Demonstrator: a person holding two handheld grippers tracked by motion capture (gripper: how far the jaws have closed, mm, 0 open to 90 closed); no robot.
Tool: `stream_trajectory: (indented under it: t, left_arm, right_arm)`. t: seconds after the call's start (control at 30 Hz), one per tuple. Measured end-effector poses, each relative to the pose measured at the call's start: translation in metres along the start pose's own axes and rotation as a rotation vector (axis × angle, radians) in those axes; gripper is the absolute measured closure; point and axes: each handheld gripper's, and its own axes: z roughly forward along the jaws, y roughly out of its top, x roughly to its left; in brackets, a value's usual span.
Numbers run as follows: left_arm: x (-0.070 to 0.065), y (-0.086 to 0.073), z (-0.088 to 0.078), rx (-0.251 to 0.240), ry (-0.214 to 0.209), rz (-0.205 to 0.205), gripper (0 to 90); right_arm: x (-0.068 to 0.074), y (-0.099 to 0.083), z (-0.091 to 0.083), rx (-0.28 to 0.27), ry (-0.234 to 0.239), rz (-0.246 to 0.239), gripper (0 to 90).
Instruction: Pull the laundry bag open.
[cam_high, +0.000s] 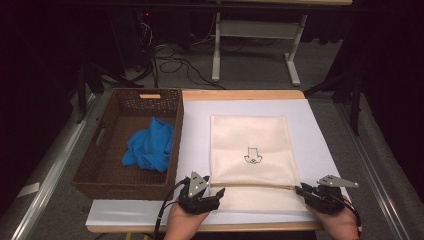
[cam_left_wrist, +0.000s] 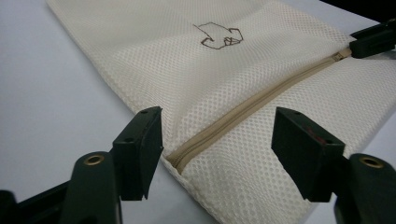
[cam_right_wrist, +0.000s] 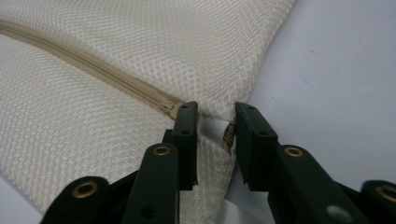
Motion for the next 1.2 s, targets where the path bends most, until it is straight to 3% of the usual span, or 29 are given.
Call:
stream_trajectory:
  t: [0.03,0.13,0.37,0.47,0.93,1.2]
  left_arm:
    - [0.0,0.0,-0.001,0.001,0.001,-0.002,35.2]
    - [0.0,0.001,-0.003,-0.015,0.007,-0.008,35.1]
    - [0.0,0.001,-0.003,-0.017,0.006,-0.012,34.7]
    - [0.0,0.001,-0.004,-0.023,-0.003,-0.021,34.7]
    - [-0.001,0.0,-0.014,-0.036,-0.001,-0.062,36.0]
    - [-0.007,0.001,-0.011,-0.029,-0.004,-0.051,36.0]
  right_arm:
    - [0.0,0.001,0.0,0.007,0.016,0.01,79.8]
    - [0.0,0.001,0.0,-0.001,0.026,0.007,82.7]
    - [0.002,0.002,-0.006,-0.041,0.052,-0.015,83.3]
    - [0.006,0.004,-0.013,-0.091,0.056,-0.039,83.4]
    - [0.011,0.008,-0.028,-0.211,0.122,-0.027,83.6]
    - [0.012,0.01,-0.03,-0.237,0.122,-0.035,83.7]
